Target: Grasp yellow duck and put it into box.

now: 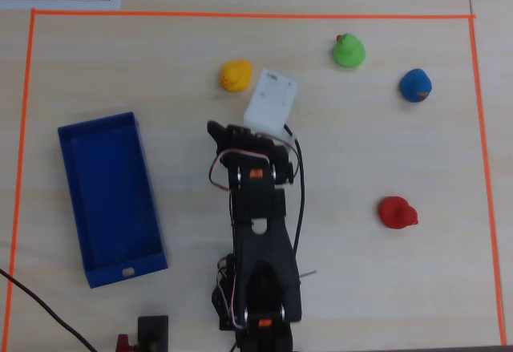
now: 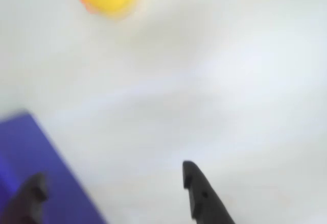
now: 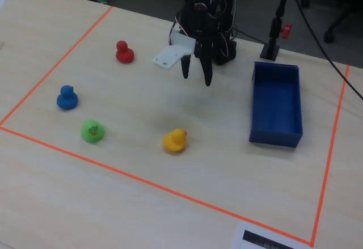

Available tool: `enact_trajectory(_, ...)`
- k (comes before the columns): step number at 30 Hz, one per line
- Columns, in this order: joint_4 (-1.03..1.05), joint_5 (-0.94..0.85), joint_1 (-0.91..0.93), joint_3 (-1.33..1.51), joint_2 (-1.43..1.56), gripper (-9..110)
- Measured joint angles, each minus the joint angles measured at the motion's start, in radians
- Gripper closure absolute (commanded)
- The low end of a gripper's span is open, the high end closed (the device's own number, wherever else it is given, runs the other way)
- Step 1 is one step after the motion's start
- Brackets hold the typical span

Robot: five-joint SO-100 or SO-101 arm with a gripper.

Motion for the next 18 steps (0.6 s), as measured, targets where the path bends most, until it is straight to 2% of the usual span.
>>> enact_trajectory(9,-0.005,0.054,-0.017,-0.706,-0.746,59)
enact_trajectory(18,-0.083,-0.002,0.032,-0.819,-1.012,60)
